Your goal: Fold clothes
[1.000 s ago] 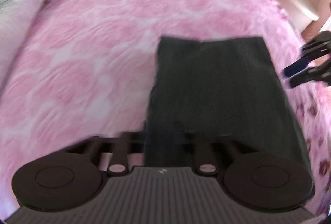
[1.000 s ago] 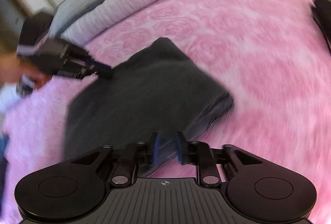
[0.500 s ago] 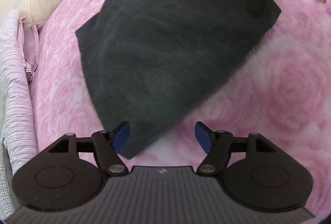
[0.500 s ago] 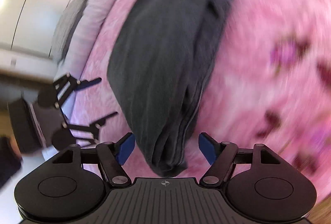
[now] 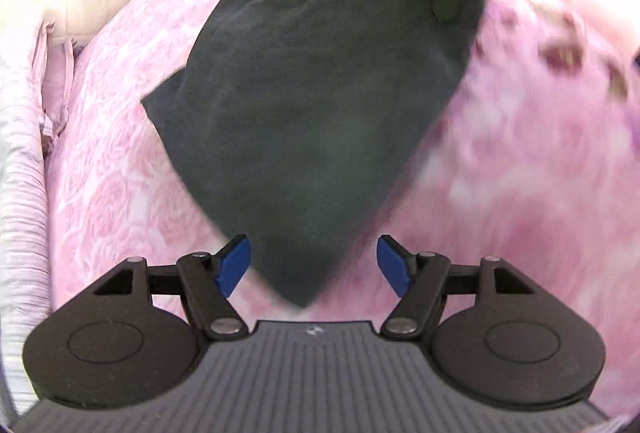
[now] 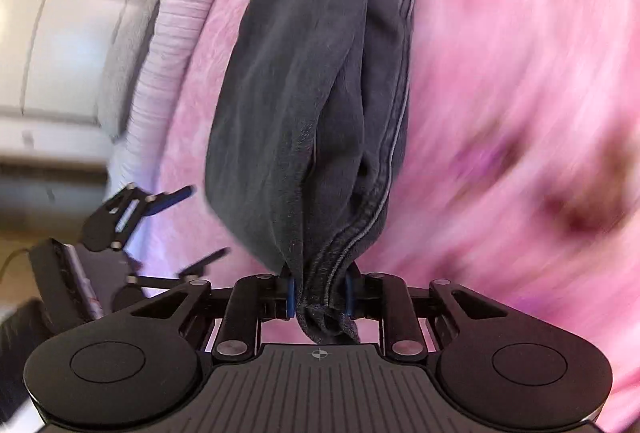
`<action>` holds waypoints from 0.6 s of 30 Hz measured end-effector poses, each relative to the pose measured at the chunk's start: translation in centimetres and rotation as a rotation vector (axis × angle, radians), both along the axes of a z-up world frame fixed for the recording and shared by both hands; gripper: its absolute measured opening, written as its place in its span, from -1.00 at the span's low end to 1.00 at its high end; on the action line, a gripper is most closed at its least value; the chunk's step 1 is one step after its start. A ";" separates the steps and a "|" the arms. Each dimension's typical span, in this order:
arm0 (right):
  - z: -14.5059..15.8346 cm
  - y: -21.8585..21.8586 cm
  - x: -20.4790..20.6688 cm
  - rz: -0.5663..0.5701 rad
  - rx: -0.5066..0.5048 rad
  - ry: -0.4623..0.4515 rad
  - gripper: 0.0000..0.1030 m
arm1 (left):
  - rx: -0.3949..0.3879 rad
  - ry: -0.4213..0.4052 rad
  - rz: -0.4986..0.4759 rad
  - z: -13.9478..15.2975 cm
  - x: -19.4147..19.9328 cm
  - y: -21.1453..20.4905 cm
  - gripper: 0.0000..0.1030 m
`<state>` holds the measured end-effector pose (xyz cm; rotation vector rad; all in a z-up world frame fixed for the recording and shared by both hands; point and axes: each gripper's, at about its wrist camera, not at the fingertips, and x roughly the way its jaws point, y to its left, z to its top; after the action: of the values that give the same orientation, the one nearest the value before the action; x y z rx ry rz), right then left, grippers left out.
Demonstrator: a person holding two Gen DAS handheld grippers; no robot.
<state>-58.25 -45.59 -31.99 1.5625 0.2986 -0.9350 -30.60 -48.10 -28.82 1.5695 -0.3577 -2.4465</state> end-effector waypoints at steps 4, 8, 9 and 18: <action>3.1 -3.5 -9.2 0.103 -0.004 0.157 -0.57 | 0.048 0.065 0.037 2.1 -3.3 -1.3 0.28; 4.7 -4.7 -15.3 0.036 -0.056 0.218 -0.47 | 0.087 0.139 0.110 4.2 -6.1 -4.7 0.30; 4.9 -4.1 -15.8 -0.001 -0.074 0.221 -0.38 | 0.097 0.153 0.134 4.6 -6.7 -6.0 0.33; 4.7 3.5 -14.8 -0.481 -0.204 0.196 0.15 | 0.419 0.212 0.577 0.9 -11.6 -21.8 0.42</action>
<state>-73.09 -42.09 -27.27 1.3778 -0.0439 -1.4504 -42.22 -69.93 -27.91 1.2786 0.5978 -2.2595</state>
